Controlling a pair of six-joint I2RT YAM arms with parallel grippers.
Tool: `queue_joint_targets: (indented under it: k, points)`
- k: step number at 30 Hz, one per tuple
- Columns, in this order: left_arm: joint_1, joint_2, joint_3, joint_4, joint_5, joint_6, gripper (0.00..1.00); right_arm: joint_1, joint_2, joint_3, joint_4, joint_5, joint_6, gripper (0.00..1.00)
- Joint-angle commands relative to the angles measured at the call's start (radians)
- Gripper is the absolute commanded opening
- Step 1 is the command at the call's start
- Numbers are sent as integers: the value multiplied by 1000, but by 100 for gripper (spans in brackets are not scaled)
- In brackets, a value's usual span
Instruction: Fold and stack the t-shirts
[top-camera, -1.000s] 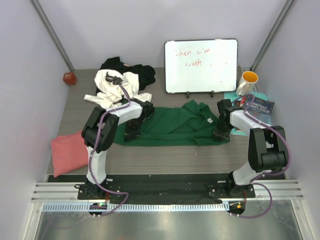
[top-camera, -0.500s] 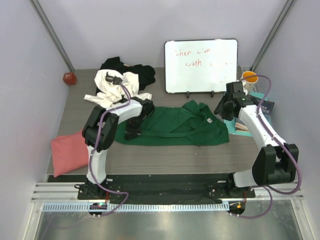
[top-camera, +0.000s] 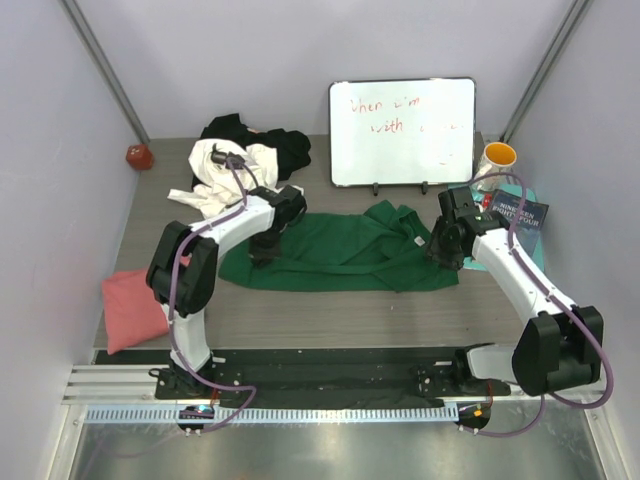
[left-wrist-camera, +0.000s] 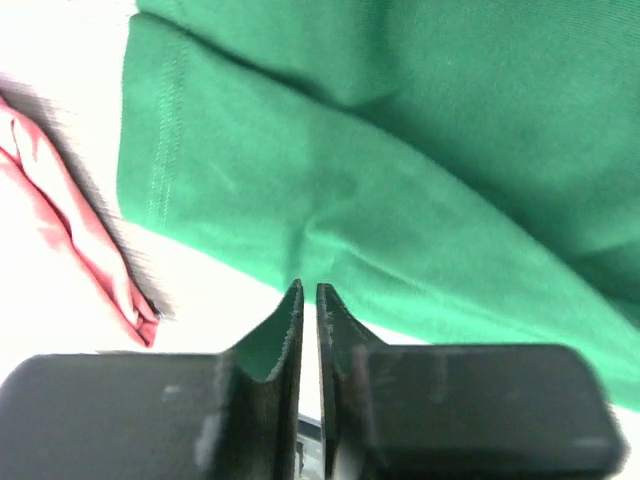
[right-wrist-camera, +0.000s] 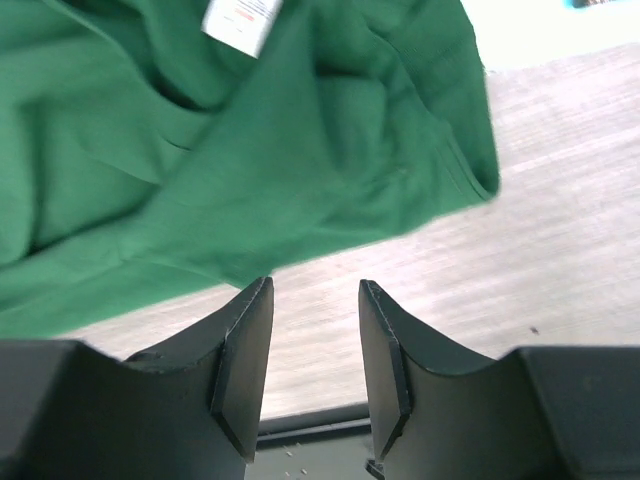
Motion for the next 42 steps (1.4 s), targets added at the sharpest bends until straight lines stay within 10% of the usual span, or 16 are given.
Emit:
queue_joint_targets:
  k: [1,14,22,27,42]
  points:
    - [6,-43,-26,-6,21,22,3,6,21,34,-60,51,-12,45]
    - [-36,75,-75,93,122,-1,0,41,216,-20,24,127,-24,42]
    - [-77,143,-95,94,135,-46,0,55,331,-27,46,159,-23,22]
    - [-106,112,-147,70,155,-90,0,69,304,-63,26,134,-6,4]
    - [-169,-36,-347,27,148,-155,0,213,89,-110,-111,116,146,1]
